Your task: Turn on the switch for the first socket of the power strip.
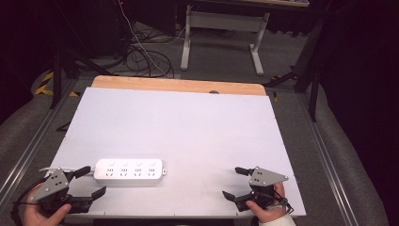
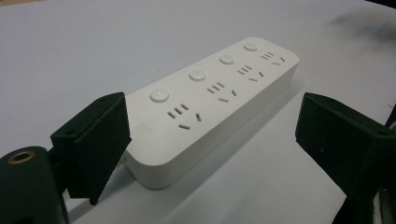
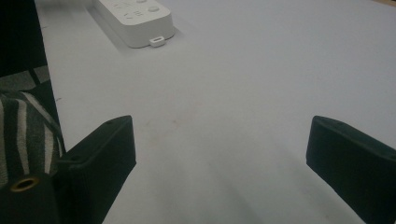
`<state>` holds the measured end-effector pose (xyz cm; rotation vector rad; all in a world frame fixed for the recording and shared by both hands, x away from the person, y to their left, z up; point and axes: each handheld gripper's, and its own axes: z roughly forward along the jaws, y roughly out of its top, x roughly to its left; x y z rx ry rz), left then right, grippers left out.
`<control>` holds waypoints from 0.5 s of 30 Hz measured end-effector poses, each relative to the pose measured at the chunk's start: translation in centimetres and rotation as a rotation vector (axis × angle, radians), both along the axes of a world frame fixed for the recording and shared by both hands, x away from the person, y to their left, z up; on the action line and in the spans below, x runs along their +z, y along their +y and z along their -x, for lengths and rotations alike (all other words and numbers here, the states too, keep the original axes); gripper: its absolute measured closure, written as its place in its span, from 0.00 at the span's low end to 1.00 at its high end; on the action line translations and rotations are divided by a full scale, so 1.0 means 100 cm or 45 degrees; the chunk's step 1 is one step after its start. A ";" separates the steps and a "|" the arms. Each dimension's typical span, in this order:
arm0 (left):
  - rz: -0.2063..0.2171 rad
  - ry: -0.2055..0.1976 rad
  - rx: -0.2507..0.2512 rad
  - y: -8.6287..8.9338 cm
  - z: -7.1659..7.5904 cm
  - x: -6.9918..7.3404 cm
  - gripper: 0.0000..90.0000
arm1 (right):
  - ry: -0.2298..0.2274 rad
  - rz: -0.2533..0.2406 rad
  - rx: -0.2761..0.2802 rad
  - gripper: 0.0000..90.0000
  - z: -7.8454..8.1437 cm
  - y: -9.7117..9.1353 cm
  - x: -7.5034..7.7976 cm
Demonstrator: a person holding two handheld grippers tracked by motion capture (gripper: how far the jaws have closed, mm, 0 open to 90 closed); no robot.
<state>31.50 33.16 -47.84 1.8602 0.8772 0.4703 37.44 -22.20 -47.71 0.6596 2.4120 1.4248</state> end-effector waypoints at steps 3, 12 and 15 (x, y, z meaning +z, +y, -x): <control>-0.039 0.024 -0.017 0.001 0.002 -0.005 0.12 | 0.005 -0.002 -0.003 0.10 -0.001 -0.001 -0.001; -0.052 -0.059 0.000 0.002 0.007 -0.001 0.13 | 0.014 0.000 -0.003 0.10 -0.002 -0.002 -0.002; -0.039 -0.077 0.003 0.001 0.009 0.001 0.13 | 0.015 -0.005 -0.007 0.10 -0.003 -0.002 -0.002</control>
